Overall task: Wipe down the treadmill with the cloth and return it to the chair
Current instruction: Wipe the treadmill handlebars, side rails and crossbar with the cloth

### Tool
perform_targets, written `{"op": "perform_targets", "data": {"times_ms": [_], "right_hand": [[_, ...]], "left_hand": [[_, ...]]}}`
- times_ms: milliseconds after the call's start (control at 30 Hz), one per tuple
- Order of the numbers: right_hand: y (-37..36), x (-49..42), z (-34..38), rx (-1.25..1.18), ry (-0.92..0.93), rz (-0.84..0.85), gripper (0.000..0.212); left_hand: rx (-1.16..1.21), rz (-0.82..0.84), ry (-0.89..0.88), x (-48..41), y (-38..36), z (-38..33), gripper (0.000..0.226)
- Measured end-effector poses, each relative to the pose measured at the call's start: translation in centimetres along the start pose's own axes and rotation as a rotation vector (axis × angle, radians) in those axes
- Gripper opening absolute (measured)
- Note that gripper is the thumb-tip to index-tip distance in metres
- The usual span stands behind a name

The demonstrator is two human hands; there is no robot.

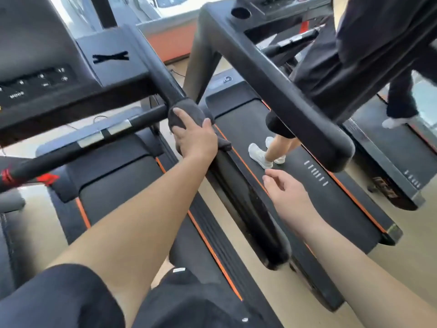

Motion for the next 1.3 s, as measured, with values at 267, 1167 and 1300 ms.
{"op": "perform_targets", "data": {"times_ms": [267, 1167, 1300], "right_hand": [[3.0, 5.6, -5.6, -0.064, -0.168, -0.084, 0.035], [-7.2, -8.5, 6.1, 0.107, 0.084, 0.007, 0.040], [-7.9, -9.8, 7.0, 0.112, 0.057, 0.033, 0.040]], "left_hand": [[-0.217, 0.088, -0.348, 21.4, -8.0, 10.3, 0.080], [0.132, 0.137, 0.057, -0.8, -0.2, 1.4, 0.111], [0.238, 0.135, 0.182, -5.0, 0.8, 0.3, 0.109]]}}
Point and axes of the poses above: each hand's wrist, its own x-axis away from the middle knuckle, its own y-axis out of the back of the hand, z = x × y, the point moved 4 cm from there along -x, towards the middle knuckle, and after that the axes turned 10 degrees about y, right-handed, at the moved point
